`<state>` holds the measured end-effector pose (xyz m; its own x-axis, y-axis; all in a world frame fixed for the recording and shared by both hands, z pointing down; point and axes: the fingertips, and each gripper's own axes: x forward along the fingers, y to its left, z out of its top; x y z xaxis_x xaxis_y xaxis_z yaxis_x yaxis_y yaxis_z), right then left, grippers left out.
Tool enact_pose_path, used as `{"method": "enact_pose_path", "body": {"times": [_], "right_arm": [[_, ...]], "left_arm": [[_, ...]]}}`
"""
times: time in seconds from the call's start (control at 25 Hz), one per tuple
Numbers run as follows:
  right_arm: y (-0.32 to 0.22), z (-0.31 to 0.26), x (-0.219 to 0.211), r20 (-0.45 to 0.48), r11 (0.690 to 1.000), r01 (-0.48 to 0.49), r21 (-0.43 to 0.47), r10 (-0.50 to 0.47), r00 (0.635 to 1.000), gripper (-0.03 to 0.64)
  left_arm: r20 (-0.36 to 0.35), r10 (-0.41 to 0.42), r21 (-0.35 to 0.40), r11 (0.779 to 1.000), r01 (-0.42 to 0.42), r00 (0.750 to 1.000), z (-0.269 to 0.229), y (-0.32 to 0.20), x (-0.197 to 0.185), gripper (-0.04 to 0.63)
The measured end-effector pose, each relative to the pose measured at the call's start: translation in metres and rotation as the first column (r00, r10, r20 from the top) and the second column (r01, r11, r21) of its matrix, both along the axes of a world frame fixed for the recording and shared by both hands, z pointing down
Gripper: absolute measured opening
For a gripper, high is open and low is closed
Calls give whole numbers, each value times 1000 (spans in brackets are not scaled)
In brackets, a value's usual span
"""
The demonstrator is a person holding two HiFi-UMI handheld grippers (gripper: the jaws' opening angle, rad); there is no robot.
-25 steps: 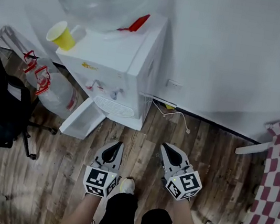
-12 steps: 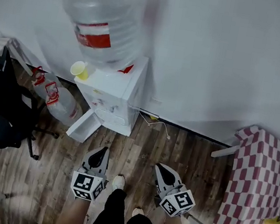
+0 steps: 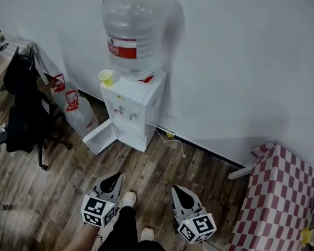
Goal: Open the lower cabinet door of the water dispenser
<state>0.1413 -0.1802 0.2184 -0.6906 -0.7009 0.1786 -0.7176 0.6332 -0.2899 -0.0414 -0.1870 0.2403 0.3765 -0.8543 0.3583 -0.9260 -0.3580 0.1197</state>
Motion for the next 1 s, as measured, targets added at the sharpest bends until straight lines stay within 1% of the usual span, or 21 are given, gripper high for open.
{"method": "enact_pose_path", "body": {"times": [0.24, 0.44, 0.6, 0.72, 0.88, 1.0], "right_arm": [[70, -12, 17, 35, 1000, 8, -12, -8, 999, 21], [108, -19, 16, 64, 999, 31, 16, -32, 997, 21], [129, -26, 13, 60, 999, 37, 31, -39, 997, 21], [141, -35, 13, 45, 998, 27, 49, -29, 999, 21], [163, -47, -2, 29, 997, 21, 74, -23, 999, 21], [185, -52, -20, 26, 997, 12, 75, -14, 1000, 21]], "left_arm": [[-7, -24, 4, 1000, 24, 1000, -21, 74, 15, 14], [-26, -43, 46, 998, 45, 999, -34, 118, 18, 14], [-20, -56, 55, 997, 57, 998, -39, 147, 12, 14], [-40, -54, 56, 997, 57, 998, -48, 163, 8, 14], [-57, -59, 83, 995, 64, 997, -58, 185, -13, 14], [-68, -51, 101, 993, 58, 996, -66, 208, -31, 14]]}}
